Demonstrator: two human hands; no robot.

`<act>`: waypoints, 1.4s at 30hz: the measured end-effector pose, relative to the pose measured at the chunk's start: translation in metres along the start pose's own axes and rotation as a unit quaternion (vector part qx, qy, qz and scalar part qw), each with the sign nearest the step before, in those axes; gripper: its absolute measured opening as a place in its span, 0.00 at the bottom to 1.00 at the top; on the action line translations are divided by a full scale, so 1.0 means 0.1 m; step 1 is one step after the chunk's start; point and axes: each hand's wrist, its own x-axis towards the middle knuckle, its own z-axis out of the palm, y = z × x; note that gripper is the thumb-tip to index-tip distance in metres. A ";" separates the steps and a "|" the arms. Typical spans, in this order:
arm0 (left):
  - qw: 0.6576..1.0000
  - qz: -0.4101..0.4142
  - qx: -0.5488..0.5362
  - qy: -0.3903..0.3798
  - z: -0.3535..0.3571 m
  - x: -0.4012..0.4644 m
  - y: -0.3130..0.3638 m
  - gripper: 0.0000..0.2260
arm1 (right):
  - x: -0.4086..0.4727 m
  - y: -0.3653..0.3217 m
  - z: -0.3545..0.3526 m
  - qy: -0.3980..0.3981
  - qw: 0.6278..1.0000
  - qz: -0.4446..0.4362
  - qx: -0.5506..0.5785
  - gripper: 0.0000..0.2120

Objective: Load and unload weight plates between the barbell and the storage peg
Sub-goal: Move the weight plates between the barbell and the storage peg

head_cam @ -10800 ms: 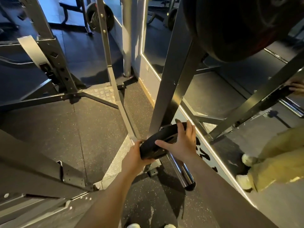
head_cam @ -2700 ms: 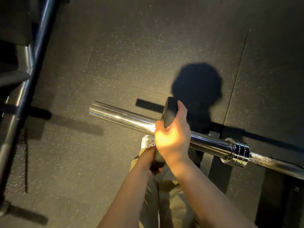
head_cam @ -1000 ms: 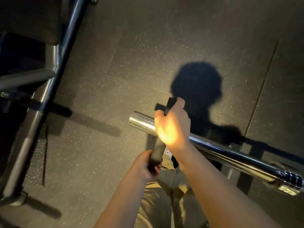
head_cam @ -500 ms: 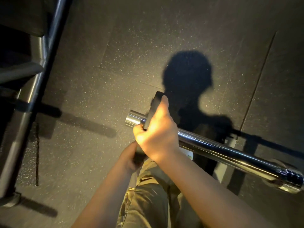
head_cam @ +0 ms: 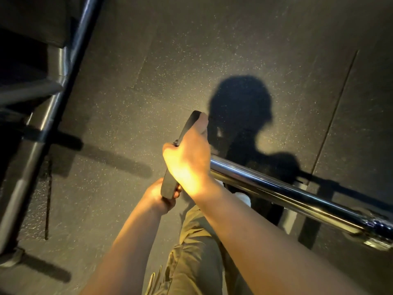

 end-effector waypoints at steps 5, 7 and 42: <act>0.999 -0.001 0.022 -0.047 -0.06 0.08 0.00 0.36 | -0.07 -0.02 -0.08 0.019 0.998 -0.031 -0.042 0.43; 0.997 -0.013 0.040 -0.065 -0.08 0.12 -0.01 0.36 | -0.10 0.00 -0.07 0.022 0.998 -0.047 -0.043 0.43; 0.964 0.210 -0.061 -0.154 -0.06 -1.36 0.08 0.25 | -1.28 -0.29 -1.43 0.053 0.963 -0.145 0.222 0.38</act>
